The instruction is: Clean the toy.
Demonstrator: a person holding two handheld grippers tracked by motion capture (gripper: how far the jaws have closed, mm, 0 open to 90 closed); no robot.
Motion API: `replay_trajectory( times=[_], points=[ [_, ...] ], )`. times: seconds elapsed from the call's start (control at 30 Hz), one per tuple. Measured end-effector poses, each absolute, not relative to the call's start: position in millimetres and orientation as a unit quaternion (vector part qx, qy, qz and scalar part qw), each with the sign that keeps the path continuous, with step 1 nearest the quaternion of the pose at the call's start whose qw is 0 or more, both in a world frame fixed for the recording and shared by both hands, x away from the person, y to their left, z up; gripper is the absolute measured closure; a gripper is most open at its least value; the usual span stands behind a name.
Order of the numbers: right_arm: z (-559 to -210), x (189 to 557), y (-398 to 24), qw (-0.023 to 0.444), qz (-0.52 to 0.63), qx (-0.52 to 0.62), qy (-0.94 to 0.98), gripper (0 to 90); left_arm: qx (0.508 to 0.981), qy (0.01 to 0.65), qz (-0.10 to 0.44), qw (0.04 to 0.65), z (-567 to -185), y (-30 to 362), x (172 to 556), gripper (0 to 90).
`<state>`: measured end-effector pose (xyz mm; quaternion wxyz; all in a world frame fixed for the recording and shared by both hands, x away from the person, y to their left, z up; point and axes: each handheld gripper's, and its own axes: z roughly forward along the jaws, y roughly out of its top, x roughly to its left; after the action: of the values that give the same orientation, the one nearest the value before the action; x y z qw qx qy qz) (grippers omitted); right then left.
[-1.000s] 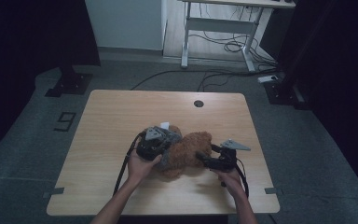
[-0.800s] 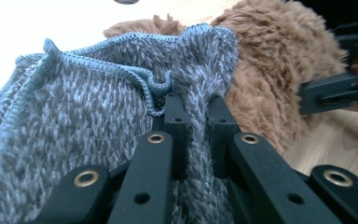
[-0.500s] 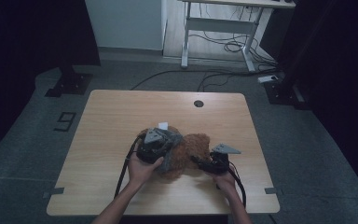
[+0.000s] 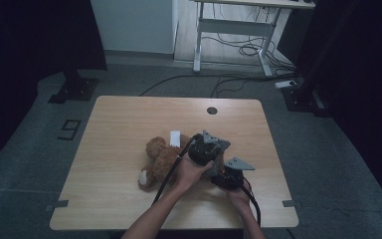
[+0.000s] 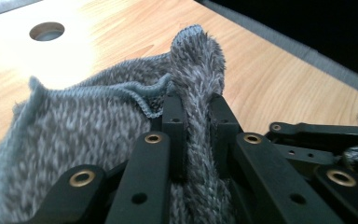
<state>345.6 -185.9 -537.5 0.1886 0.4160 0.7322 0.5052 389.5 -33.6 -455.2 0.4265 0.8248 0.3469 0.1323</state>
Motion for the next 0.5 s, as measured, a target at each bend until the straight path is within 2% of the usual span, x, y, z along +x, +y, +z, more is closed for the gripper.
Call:
replay_trajectory(
  times=[0.1, 0.23, 0.3, 0.4, 0.5],
  points=[
    [-538, 346, -186, 0.191, 0.506, 0.407, 0.735, 44.9, 0.829, 0.344, 0.144, 0.417, -452, -25, 386, 80.9],
    [-537, 346, -186, 0.188, 0.506, 0.407, 0.737, 44.9, 0.835, 0.351, 0.192, 0.378, -450, -3, 384, 81.2],
    [-538, 346, -187, 0.185, 0.508, 0.409, 0.736, 44.9, 0.833, 0.367, 0.189, 0.369, -456, 14, 387, 81.4],
    [-537, 347, -188, 0.179, 0.512, 0.409, 0.734, 44.8, 0.822, 0.381, 0.171, 0.387, -460, 38, 385, 81.6],
    [-538, 347, -189, 0.176, 0.514, 0.409, 0.733, 44.9, 0.818, 0.385, 0.199, 0.378, -453, 56, 381, 81.7]
  ],
)
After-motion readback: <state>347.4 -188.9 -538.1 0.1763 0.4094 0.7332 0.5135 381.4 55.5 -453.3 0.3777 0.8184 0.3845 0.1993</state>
